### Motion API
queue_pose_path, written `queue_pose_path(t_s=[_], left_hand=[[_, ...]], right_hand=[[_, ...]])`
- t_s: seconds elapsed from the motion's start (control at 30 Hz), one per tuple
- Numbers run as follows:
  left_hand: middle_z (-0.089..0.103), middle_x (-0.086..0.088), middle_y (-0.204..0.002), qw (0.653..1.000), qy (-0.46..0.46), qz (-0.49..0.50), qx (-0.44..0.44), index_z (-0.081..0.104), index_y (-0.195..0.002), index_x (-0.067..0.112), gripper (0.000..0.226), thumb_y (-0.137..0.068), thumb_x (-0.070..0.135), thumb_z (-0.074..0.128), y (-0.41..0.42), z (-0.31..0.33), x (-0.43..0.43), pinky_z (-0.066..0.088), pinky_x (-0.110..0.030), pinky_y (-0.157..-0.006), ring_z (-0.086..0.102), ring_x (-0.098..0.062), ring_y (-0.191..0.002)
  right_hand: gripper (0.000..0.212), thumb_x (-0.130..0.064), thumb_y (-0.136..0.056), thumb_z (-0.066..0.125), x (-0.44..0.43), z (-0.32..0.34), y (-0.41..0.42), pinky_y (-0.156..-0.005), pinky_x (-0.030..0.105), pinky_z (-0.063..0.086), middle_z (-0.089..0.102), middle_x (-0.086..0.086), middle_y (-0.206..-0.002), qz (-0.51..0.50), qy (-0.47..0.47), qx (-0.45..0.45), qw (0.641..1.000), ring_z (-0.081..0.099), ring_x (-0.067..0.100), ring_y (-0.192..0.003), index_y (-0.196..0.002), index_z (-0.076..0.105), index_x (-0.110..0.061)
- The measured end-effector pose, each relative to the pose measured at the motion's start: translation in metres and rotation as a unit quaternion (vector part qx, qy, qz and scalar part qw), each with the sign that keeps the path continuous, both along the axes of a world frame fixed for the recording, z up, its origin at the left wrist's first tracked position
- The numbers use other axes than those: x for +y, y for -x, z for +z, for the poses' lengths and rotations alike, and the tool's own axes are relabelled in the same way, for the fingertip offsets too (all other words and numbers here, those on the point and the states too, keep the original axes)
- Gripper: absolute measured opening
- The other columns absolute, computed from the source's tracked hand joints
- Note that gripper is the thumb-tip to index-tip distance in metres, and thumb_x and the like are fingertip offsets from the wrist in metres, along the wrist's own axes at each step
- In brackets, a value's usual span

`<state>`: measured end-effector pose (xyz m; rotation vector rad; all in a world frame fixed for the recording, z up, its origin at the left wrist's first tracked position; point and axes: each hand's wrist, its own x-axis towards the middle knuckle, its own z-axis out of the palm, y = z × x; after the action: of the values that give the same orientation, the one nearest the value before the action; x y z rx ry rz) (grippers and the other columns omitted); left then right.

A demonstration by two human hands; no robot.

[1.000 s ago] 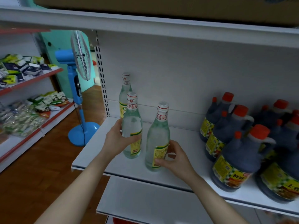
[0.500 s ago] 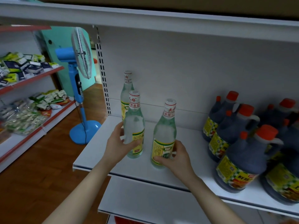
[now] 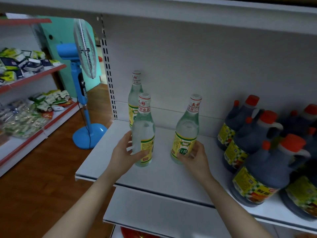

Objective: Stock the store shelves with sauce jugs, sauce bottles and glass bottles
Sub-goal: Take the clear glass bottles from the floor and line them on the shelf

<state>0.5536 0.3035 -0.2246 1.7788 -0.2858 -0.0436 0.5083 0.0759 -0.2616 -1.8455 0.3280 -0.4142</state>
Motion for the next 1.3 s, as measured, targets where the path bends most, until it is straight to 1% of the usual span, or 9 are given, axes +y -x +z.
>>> queue_pose_path(t_s=[0.3, 0.43, 0.57, 0.7, 0.8, 0.97, 1.1, 1.2, 1.3], left_hand=[[0.057, 0.005, -0.113, 1.0, -0.004, -0.011, 0.01, 0.042, -0.13, 0.021, 0.067, -0.073, 0.01, 0.075, -0.005, -0.002, 0.0, 0.049, -0.034, -0.093, 0.054, -0.013, -0.107], [0.051, 0.002, -0.116, 0.998, -0.06, 0.006, -0.02, 0.042, -0.128, 0.027, 0.083, -0.057, 0.035, 0.084, -0.005, -0.008, -0.004, 0.048, -0.033, -0.092, 0.051, -0.012, -0.108], [0.046, -0.005, -0.113, 0.988, -0.132, 0.066, -0.047, 0.036, -0.136, 0.021, 0.094, -0.057, 0.023, 0.087, -0.006, -0.007, -0.011, 0.043, -0.028, -0.084, 0.048, -0.015, -0.098], [0.052, -0.002, -0.111, 0.997, -0.069, 0.033, 0.0, 0.033, -0.137, 0.018, 0.09, -0.063, 0.008, 0.082, -0.025, -0.007, -0.016, 0.047, -0.03, -0.081, 0.052, -0.016, -0.098], [0.053, -0.005, -0.117, 0.998, -0.041, 0.029, 0.022, 0.038, -0.129, 0.01, 0.071, -0.07, -0.001, 0.076, -0.042, -0.01, -0.023, 0.045, -0.029, -0.085, 0.053, -0.021, -0.11], [0.049, -0.01, -0.13, 0.995, -0.101, 0.012, -0.014, 0.037, -0.139, 0.019, 0.075, -0.074, 0.029, 0.072, -0.068, -0.021, -0.029, 0.044, -0.048, -0.098, 0.044, -0.026, -0.121], [0.041, -0.008, -0.133, 0.991, -0.115, 0.058, -0.039, 0.033, -0.139, 0.02, 0.097, -0.057, 0.03, 0.085, -0.07, -0.026, -0.05, 0.038, -0.042, -0.103, 0.037, -0.023, -0.124], [0.053, -0.006, -0.12, 0.989, -0.096, 0.108, -0.036, 0.045, -0.123, 0.012, 0.086, -0.051, 0.031, 0.087, -0.076, -0.031, -0.058, 0.048, -0.044, -0.093, 0.052, -0.025, -0.111], [0.057, 0.003, -0.109, 0.995, -0.056, 0.076, 0.013, 0.045, -0.116, 0.012, 0.066, -0.063, 0.015, 0.083, -0.08, -0.031, -0.056, 0.048, -0.032, -0.086, 0.059, -0.022, -0.103]], right_hand=[[0.062, 0.001, -0.067, 0.078, 0.0, 0.001, -0.016, -0.071, -0.001, 0.042, 0.053, -0.017, -0.101, 0.022, -0.025, -0.017, 0.999, 0.052, -0.007, -0.092, -0.113, 0.041, -0.018], [0.061, 0.002, -0.069, 0.076, 0.002, 0.001, -0.023, -0.071, -0.002, 0.041, 0.054, -0.016, -0.1, 0.02, -0.025, -0.023, 0.999, 0.053, -0.012, -0.087, -0.113, 0.039, -0.019], [0.061, 0.004, -0.069, 0.075, 0.001, -0.003, -0.025, -0.072, 0.0, 0.043, 0.054, -0.018, -0.1, 0.023, -0.026, -0.032, 0.999, 0.055, -0.022, -0.081, -0.114, 0.04, -0.017], [0.061, 0.006, -0.07, 0.074, 0.0, -0.006, -0.026, -0.073, 0.002, 0.044, 0.055, -0.016, -0.102, 0.029, -0.031, -0.036, 0.998, 0.055, -0.021, -0.082, -0.117, 0.041, -0.013], [0.059, 0.005, -0.071, 0.073, 0.001, -0.006, -0.026, -0.073, 0.001, 0.043, 0.053, -0.018, -0.103, 0.029, -0.031, -0.037, 0.998, 0.055, -0.022, -0.082, -0.115, 0.04, -0.015], [0.06, 0.005, -0.071, 0.073, 0.0, -0.008, -0.027, -0.075, 0.0, 0.043, 0.053, -0.016, -0.105, 0.028, -0.03, -0.036, 0.999, 0.055, -0.012, -0.09, -0.119, 0.041, -0.011], [0.062, 0.004, -0.071, 0.074, 0.0, -0.009, -0.028, -0.076, 0.0, 0.043, 0.053, -0.015, -0.107, 0.026, -0.029, -0.033, 0.999, 0.053, -0.009, -0.095, -0.12, 0.041, -0.013], [0.062, 0.003, -0.071, 0.074, -0.001, -0.01, -0.028, -0.075, 0.001, 0.043, 0.053, -0.015, -0.108, 0.03, -0.03, -0.03, 0.999, 0.055, -0.016, -0.092, -0.12, 0.041, -0.014], [0.062, 0.003, -0.071, 0.074, -0.002, -0.012, -0.028, -0.076, 0.001, 0.043, 0.054, -0.014, -0.11, 0.028, -0.032, -0.029, 0.999, 0.054, -0.022, -0.09, -0.121, 0.041, -0.013]])
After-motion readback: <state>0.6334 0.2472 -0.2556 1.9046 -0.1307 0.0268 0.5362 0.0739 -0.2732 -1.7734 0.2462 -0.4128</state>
